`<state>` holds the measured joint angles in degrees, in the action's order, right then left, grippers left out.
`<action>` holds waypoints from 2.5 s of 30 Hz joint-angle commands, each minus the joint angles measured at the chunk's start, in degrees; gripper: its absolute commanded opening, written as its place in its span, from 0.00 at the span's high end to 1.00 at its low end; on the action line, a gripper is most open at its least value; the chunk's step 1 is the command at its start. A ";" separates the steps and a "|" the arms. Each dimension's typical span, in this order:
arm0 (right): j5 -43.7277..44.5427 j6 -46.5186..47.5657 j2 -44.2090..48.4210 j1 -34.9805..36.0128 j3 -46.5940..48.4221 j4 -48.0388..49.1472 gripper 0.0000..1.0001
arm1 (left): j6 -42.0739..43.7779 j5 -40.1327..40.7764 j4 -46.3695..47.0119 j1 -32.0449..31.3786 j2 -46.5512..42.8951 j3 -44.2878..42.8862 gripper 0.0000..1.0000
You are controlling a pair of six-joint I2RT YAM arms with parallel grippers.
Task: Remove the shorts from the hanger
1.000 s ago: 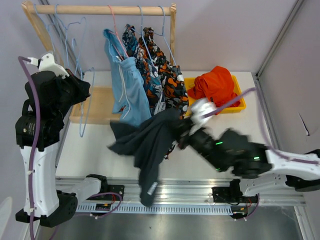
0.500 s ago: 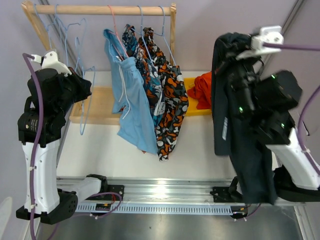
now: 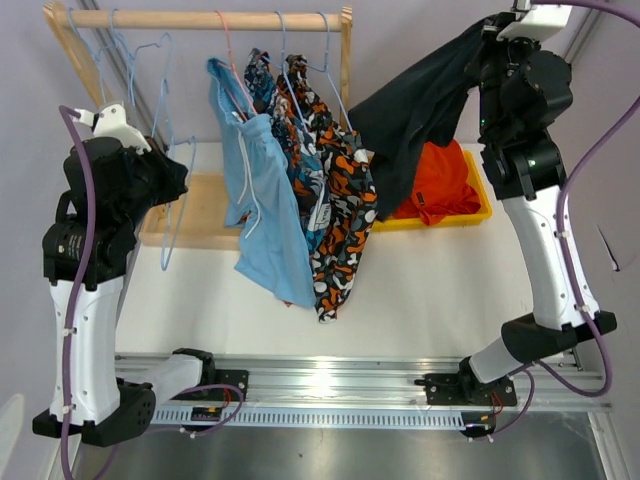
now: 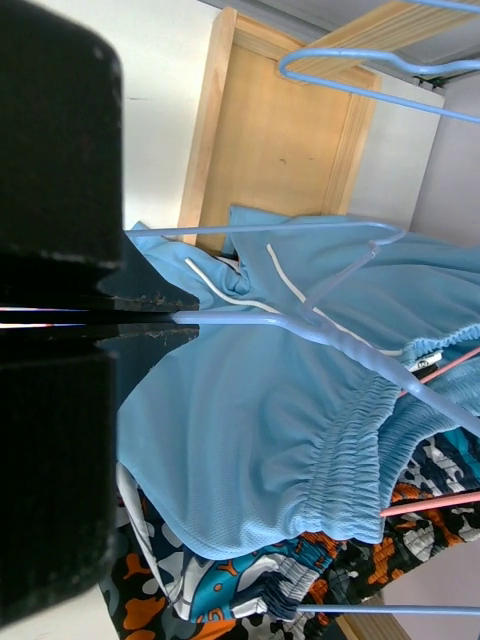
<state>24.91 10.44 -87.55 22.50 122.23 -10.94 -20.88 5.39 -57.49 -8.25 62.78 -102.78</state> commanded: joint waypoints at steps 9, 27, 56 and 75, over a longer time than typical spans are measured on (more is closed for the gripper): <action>-9.78 -15.26 1.50 -3.43 -30.26 19.96 1.00 | 2.42 2.26 3.88 -0.36 0.93 -2.14 1.00; -17.88 -30.56 2.78 -6.42 -55.05 12.79 0.01 | 4.54 1.12 2.02 1.30 23.16 -31.42 1.00; -4.87 -30.56 33.49 18.72 -68.80 1.89 0.01 | 1.20 -11.26 14.34 10.62 23.97 -18.86 0.29; -0.48 -31.18 42.46 20.04 -70.47 -4.35 0.01 | -3.11 -13.04 14.78 -3.87 29.23 -25.80 0.24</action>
<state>22.15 -20.91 -46.96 42.26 50.92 -14.31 -22.57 -9.13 -44.84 -10.96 89.86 -127.20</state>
